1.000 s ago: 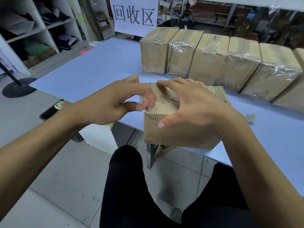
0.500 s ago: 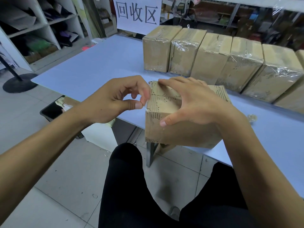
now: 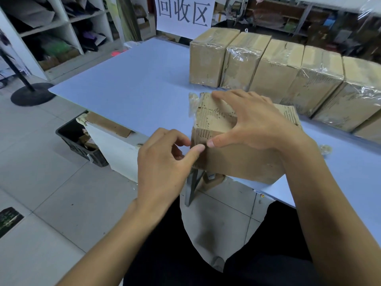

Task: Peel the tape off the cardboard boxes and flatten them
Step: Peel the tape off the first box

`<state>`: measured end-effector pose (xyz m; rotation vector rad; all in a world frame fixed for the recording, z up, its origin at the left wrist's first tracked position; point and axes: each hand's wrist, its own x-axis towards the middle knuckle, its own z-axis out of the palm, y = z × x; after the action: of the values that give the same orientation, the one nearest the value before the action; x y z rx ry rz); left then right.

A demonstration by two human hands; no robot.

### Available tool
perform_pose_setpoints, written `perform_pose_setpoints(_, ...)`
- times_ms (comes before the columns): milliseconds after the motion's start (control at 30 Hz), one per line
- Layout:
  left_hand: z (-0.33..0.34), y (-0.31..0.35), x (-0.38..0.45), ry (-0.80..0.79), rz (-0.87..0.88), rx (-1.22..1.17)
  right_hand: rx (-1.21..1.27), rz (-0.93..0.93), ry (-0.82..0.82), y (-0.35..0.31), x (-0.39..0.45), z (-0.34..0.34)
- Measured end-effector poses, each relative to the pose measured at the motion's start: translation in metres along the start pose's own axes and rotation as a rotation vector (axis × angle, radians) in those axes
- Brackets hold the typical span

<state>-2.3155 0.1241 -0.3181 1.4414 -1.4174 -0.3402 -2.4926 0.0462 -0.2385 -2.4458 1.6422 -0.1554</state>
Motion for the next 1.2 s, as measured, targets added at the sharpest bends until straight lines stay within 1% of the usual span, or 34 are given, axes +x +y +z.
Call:
perform_pose_setpoints(100,0.003,0.005,0.007,0.016,-0.059,0.058,-0.001,0.001,-0.001,0.0,0.0,0.0)
perform_pose_setpoints(200,0.004,0.009,0.01,0.002,-0.072,0.115,0.009,0.005,0.001,0.0,0.0,0.001)
perform_pose_setpoints(500,0.001,0.012,0.012,-0.034,-0.004,0.167,0.008,0.011,-0.003,0.0,0.0,0.0)
perform_pose_setpoints(733,-0.019,0.009,0.027,-0.072,-0.01,0.155,0.009,0.008,-0.015,0.001,-0.001,0.0)
perform_pose_setpoints(833,-0.027,0.011,0.034,-0.134,-0.04,0.158,0.008,0.009,-0.015,0.001,-0.001,-0.001)
perform_pose_setpoints(900,-0.029,0.012,0.04,-0.184,-0.108,0.16,0.009,0.011,-0.013,0.001,-0.001,-0.001)
perform_pose_setpoints(967,-0.03,0.013,0.046,-0.214,-0.173,0.141,0.008,0.007,-0.009,0.001,-0.001,0.0)
perform_pose_setpoints(1067,-0.029,0.018,0.049,-0.231,-0.196,0.101,0.006,0.005,0.0,0.002,-0.001,0.0)
perform_pose_setpoints(1200,-0.023,0.018,0.04,-0.235,-0.232,-0.081,0.004,0.009,0.009,0.002,0.0,0.002)
